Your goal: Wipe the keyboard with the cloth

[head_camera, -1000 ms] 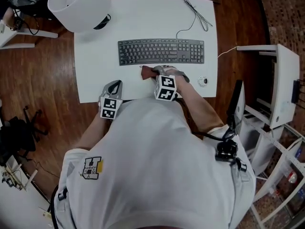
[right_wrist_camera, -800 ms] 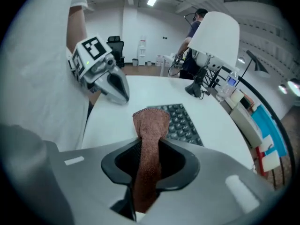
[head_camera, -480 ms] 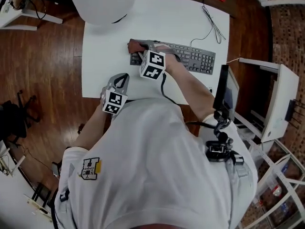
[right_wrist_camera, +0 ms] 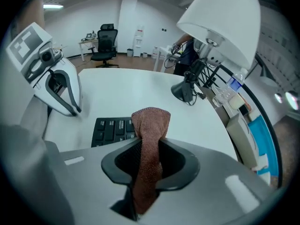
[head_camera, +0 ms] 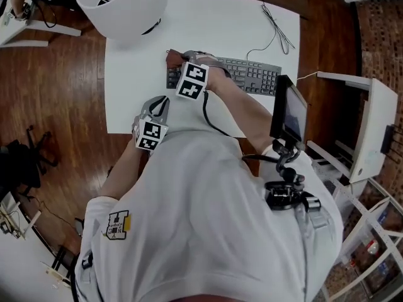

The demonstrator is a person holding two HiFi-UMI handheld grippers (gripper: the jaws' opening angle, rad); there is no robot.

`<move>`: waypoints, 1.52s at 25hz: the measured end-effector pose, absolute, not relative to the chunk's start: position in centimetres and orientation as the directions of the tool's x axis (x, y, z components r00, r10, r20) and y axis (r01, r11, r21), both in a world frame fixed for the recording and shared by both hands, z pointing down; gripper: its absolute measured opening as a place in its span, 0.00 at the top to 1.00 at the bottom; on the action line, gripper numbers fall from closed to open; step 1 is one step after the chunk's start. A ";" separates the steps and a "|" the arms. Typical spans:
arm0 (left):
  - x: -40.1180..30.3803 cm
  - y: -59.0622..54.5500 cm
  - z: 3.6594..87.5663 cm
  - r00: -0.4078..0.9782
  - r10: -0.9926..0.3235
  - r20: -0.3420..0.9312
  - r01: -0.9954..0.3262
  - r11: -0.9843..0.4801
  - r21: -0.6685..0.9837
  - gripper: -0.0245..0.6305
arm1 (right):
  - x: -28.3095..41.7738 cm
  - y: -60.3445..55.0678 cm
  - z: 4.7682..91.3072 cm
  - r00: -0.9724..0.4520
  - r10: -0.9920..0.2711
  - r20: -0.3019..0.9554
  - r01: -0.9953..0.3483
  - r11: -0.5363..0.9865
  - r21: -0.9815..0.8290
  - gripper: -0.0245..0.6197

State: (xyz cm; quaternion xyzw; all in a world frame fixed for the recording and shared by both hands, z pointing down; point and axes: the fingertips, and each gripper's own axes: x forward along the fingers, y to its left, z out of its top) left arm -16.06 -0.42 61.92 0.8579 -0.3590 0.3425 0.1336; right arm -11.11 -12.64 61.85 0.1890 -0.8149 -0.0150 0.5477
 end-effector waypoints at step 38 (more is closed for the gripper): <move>-15.5 0.2 63.8 0.509 -0.491 0.707 -0.680 -0.733 -0.019 0.96 | -5.1 -11.5 59.2 -0.291 -0.466 0.835 -0.482 0.826 0.293 0.82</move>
